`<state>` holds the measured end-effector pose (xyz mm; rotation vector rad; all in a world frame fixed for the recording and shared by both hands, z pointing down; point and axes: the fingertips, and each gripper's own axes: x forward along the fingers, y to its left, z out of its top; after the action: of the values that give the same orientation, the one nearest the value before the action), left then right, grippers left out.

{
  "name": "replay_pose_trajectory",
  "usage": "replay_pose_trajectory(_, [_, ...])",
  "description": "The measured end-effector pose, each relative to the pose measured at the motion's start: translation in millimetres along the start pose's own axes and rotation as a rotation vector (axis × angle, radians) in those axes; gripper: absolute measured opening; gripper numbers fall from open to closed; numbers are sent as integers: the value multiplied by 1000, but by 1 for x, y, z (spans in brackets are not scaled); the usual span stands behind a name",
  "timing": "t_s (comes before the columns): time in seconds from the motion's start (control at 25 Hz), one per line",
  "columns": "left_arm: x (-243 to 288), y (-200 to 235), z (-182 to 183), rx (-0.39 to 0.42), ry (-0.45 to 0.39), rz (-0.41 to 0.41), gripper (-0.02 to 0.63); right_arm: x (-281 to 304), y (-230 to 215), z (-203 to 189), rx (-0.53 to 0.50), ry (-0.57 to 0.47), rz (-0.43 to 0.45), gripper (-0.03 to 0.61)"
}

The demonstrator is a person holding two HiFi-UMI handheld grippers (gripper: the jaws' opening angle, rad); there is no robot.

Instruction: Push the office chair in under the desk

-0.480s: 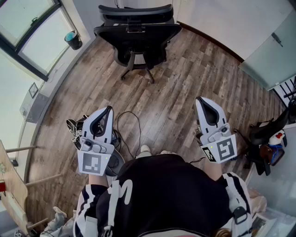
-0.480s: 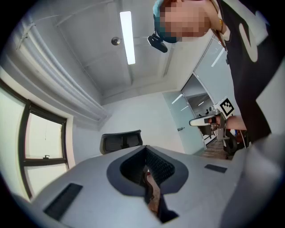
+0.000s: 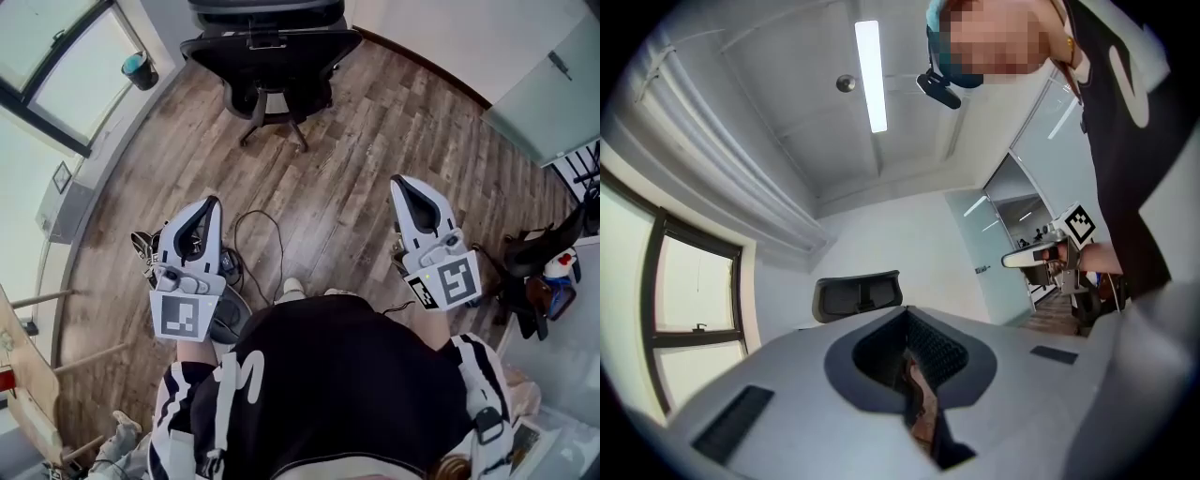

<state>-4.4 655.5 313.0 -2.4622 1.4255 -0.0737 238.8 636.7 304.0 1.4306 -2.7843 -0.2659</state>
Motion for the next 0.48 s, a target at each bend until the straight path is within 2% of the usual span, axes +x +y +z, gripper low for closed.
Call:
replay_pose_trajectory(0.08, [2,0,-6,-1,39,-4,9,1,0,-3,1,16,-1,11])
replay_pose_trajectory(0.24, [7,3,-29,-23,173,2,9,4,1,-4,0,28,1,11])
replay_pose_trajectory(0.32, [8,8,-36,-40,192,10,9,9,4,-3,3,27,-2,9])
replay_pose_trajectory(0.48, [5,19,-42,-100,167,19,9,23,12,-7,-20,48,-6,11])
